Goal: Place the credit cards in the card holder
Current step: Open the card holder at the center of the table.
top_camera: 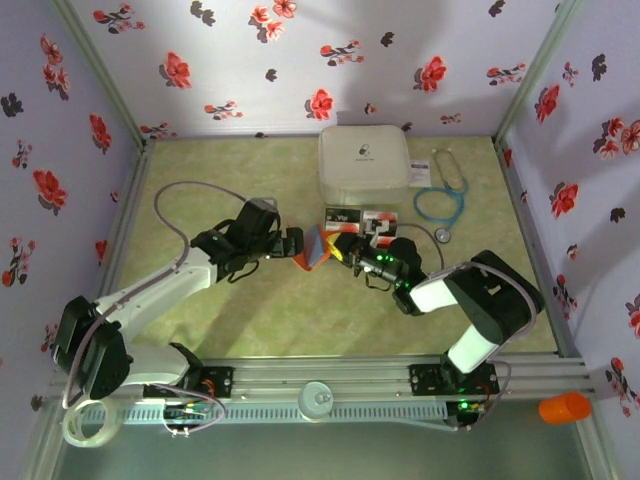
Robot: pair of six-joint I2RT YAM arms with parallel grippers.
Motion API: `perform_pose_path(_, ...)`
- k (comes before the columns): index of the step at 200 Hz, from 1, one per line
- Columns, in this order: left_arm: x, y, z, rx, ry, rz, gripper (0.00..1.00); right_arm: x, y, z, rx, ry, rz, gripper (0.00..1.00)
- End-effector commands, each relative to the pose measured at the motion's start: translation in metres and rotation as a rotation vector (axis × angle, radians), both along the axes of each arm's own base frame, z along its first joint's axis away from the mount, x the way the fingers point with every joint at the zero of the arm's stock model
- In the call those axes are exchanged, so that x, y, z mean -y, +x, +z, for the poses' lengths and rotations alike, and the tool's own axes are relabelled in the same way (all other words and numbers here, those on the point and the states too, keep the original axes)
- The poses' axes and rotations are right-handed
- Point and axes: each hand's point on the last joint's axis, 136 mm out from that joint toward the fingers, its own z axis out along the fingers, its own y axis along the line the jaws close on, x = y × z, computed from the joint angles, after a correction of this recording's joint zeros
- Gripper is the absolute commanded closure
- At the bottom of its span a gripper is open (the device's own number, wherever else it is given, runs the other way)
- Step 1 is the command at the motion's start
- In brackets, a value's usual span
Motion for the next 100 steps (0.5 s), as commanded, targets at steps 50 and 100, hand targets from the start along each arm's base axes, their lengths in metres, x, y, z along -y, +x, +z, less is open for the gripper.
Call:
perform_pose_path(50, 0.009, -0.009, -0.033, -0.015, 0.070, -0.067, 0.00, 0.012, -0.014, -0.018, 0.086, -0.077, -0.119, 1.00)
perform_pose_path(100, 0.011, -0.016, -0.060, -0.057, 0.133, -0.095, 0.00, 0.020, -0.020, -0.041, 0.068, -0.145, -0.147, 1.00)
